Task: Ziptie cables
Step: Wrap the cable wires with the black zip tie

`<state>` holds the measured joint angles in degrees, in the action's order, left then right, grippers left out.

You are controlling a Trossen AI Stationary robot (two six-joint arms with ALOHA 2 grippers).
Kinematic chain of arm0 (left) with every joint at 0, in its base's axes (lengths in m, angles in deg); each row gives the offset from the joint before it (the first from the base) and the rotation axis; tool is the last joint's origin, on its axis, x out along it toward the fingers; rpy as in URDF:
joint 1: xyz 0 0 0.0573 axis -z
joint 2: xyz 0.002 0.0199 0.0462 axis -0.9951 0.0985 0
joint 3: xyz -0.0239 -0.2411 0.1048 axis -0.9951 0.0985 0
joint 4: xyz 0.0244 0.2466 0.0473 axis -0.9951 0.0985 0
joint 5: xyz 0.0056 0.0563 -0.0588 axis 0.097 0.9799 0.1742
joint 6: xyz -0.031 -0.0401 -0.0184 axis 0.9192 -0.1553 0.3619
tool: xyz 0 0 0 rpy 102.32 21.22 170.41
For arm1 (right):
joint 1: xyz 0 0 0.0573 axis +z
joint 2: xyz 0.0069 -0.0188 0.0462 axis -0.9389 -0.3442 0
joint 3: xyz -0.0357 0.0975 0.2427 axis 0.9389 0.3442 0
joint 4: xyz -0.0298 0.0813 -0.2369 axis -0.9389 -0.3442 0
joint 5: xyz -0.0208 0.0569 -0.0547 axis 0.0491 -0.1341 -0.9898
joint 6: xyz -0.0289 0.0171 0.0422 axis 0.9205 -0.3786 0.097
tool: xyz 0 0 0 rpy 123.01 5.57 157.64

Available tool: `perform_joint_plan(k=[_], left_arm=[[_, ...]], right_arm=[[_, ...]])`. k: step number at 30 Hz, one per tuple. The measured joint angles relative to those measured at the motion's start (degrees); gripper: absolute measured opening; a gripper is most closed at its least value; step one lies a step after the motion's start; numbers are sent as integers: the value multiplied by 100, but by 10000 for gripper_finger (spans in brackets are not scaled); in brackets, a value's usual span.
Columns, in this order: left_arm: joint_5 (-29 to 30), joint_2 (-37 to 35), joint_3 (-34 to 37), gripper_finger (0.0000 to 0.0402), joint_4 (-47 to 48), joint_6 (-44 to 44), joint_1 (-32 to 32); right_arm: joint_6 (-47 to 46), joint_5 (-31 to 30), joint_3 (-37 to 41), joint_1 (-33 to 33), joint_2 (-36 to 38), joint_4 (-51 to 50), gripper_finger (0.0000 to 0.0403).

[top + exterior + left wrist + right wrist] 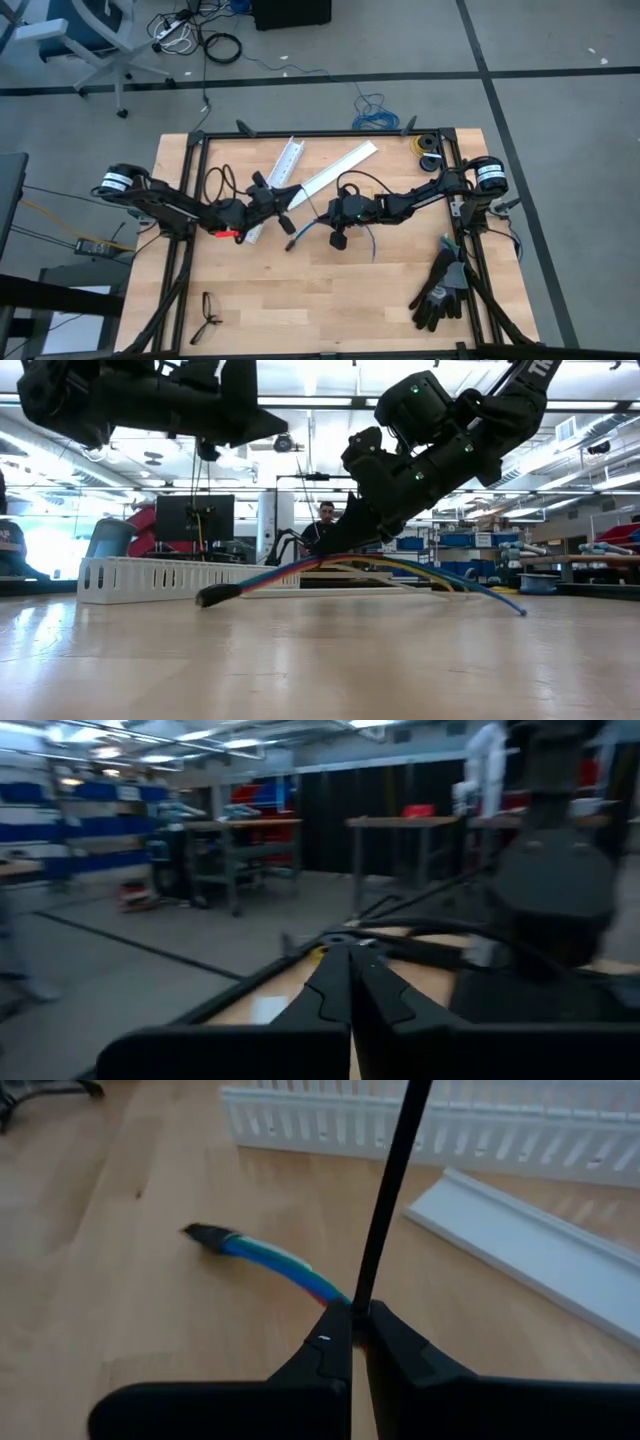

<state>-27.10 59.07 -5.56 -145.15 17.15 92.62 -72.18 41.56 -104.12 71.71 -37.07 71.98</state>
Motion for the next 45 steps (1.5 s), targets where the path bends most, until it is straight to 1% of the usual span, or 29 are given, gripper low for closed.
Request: perform_joint_plan(k=[5,8,11,15,18,20,25,30,34,37,40,45], left_arm=[[746,-392,2,0,419,-322,-2],[1000,-572,7,0,638,-464,0],[1232,-684,11,0,969,-467,-2],[1351,-695,11,0,1250,-420,-31],[1361,-698,4,0,1563,-122,-34],[1371,-707,-2,1,1780,140,-35],[622,-728,-28,9,2064,485,-39],[205,-730,-28,15,2121,663,-40],[-318,-727,-31,30,2332,766,-39],[-730,-727,-33,49,2541,1013,-39],[-994,-719,-31,72,2748,1335,-37],[-1130,-717,-26,108,2961,1544,-35]], right_arm=[[-59,-117,-12,27,-177,163,7],[-244,-34,-22,23,-580,599,7],[-406,33,-24,40,-1033,1273,7],[-523,64,-11,64,-1354,1935,9],[-500,147,8,62,-1327,1972,20],[-317,197,15,63,-1232,1881,31],[-24,437,42,73,-971,1693,73],[74,468,37,73,-694,1449,120],[227,443,35,55,-520,1301,147],[281,435,28,23,-363,1094,159],[173,420,26,-51,-213,736,164],[126,396,20,-192,137,-115,165]])
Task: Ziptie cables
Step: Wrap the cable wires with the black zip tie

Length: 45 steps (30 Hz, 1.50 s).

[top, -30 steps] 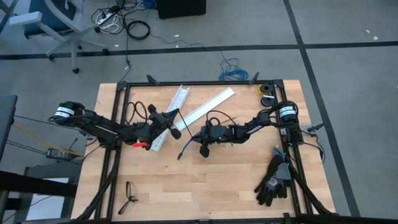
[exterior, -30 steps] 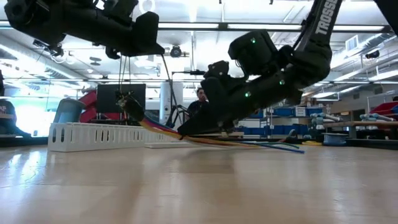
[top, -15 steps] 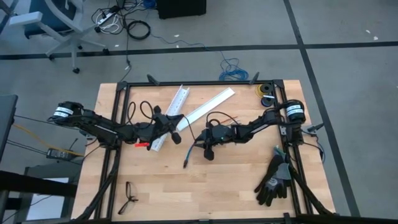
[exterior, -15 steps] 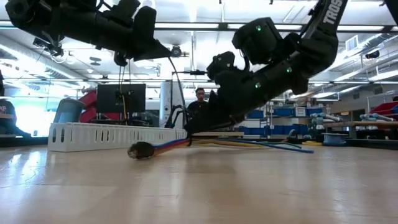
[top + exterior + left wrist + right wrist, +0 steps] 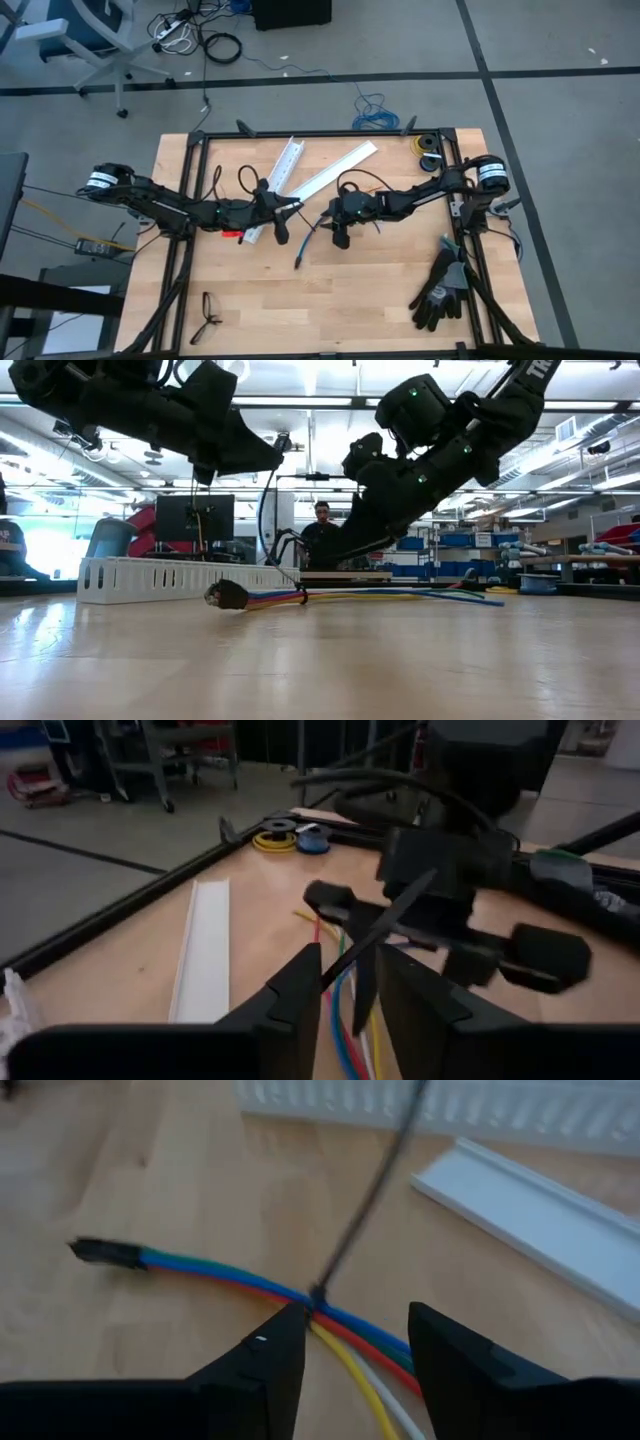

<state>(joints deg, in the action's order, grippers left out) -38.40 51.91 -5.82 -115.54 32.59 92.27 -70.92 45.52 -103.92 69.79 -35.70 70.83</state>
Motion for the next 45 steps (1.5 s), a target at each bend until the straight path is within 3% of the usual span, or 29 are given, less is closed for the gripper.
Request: perform_joint_plan(k=[6,8,13,19,26,33,42,45], left_arm=[[-972,7,0,126,112,191,18],[-1033,7,-2,126,200,261,57],[-625,45,-454,126,1282,281,107],[-368,533,-1599,126,2749,101,8],[-412,1615,-2643,126,3099,-29,-29],[-426,2329,-2766,126,3041,226,48],[-213,2417,-2769,126,3105,1067,217],[162,2415,-2771,126,3385,1586,367]], right_arm=[[62,-2,0,-110,435,-1011,163],[181,-2,0,-157,558,-1295,163],[408,-4,-7,-325,724,-1572,160],[541,-4,-7,-538,733,-1741,160],[555,143,295,-721,810,-1765,160],[585,485,856,-843,1080,-1586,160],[1707,832,822,-960,1284,-1558,160],[2045,1052,745,-994,1264,-1720,160]])
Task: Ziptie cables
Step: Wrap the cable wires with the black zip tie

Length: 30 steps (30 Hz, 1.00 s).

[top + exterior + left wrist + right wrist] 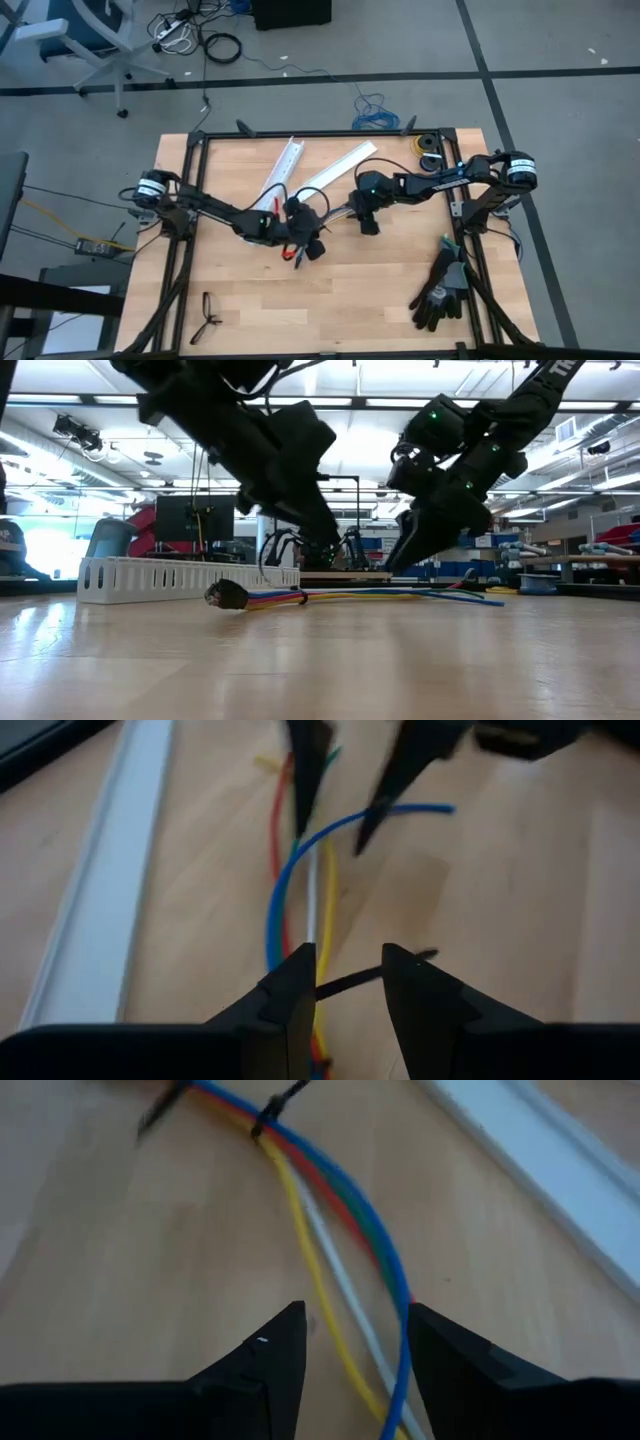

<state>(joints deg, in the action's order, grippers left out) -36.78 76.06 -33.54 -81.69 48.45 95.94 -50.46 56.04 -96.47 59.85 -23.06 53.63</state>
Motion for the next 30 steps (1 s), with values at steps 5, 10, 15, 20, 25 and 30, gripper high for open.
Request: perform_joint_plan(k=[5,10,15,20,25,30], left_arm=[[442,2,2,126,366,849,362],[609,169,2,126,444,1579,689],[770,329,4,126,534,2281,903],[633,328,7,117,577,2763,985],[-207,326,7,99,601,3208,787],[-744,326,7,79,592,3251,518]], right_arm=[[423,10,-82,-48,-8,-304,160],[514,50,-87,-46,-11,-361,160],[535,203,-91,-97,-11,-415,160],[569,449,-276,-225,-13,-800,160],[812,624,-666,-316,-12,-1376,160],[1193,620,-1051,-397,-13,-1921,160]])
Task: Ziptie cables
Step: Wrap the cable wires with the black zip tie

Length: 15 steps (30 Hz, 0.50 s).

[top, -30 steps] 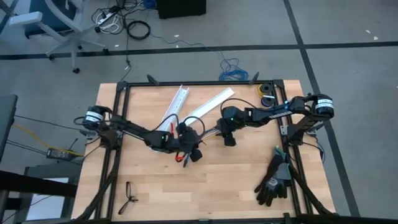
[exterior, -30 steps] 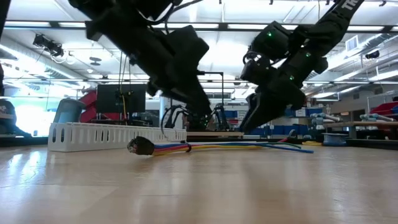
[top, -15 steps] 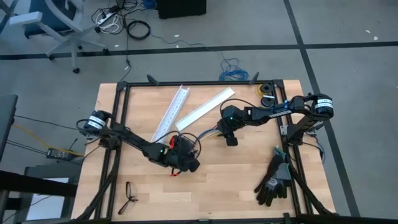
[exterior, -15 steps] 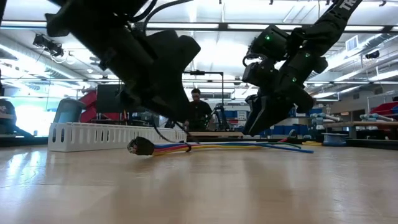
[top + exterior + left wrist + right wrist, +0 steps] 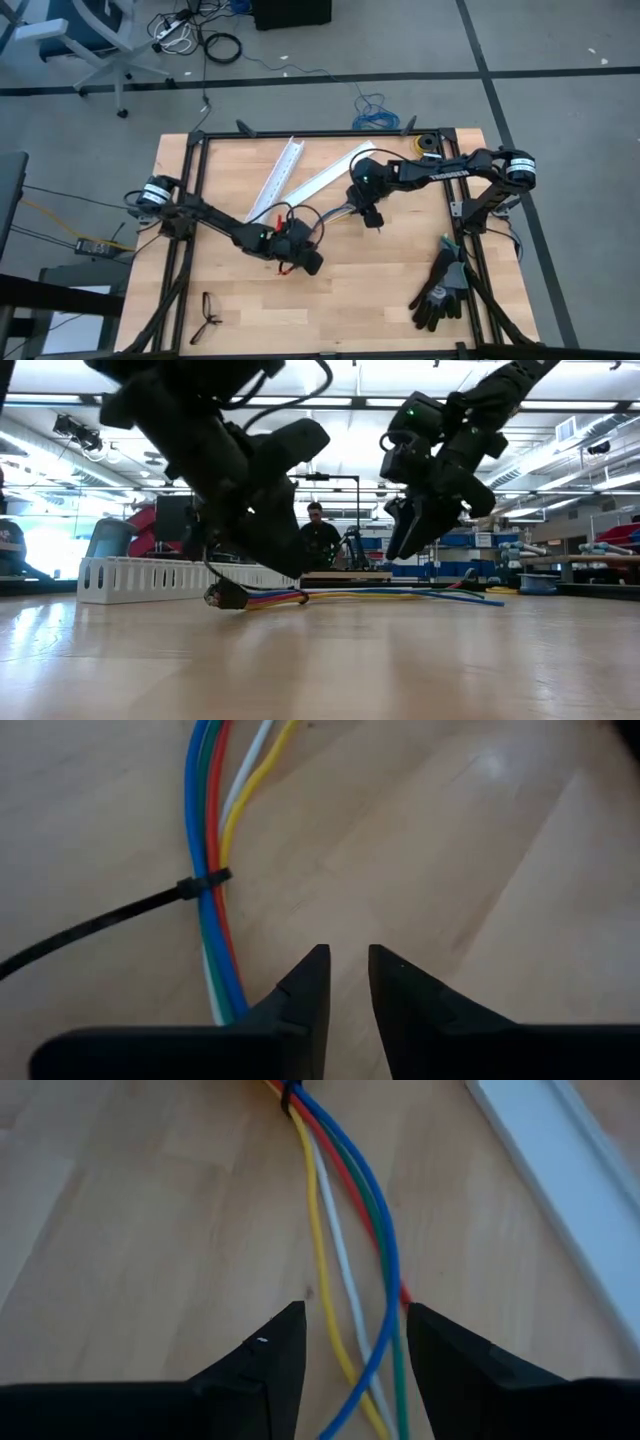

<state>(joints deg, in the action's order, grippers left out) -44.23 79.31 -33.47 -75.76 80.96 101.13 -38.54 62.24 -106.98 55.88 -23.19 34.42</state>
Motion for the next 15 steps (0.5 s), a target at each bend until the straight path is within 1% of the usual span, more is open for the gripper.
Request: perform_joint_plan(k=[3,7,10,15], left_arm=[[-154,0,0,70,70,-24,-118],[-400,0,0,61,134,-25,-192],[-554,-4,0,60,195,-26,-188],[-729,-7,0,60,410,0,-190]], right_arm=[[240,19,-144,-67,0,-191,160],[491,20,-149,-143,2,-382,160],[618,15,-149,-151,-103,-548,160],[620,41,-149,-102,-418,-491,160]])
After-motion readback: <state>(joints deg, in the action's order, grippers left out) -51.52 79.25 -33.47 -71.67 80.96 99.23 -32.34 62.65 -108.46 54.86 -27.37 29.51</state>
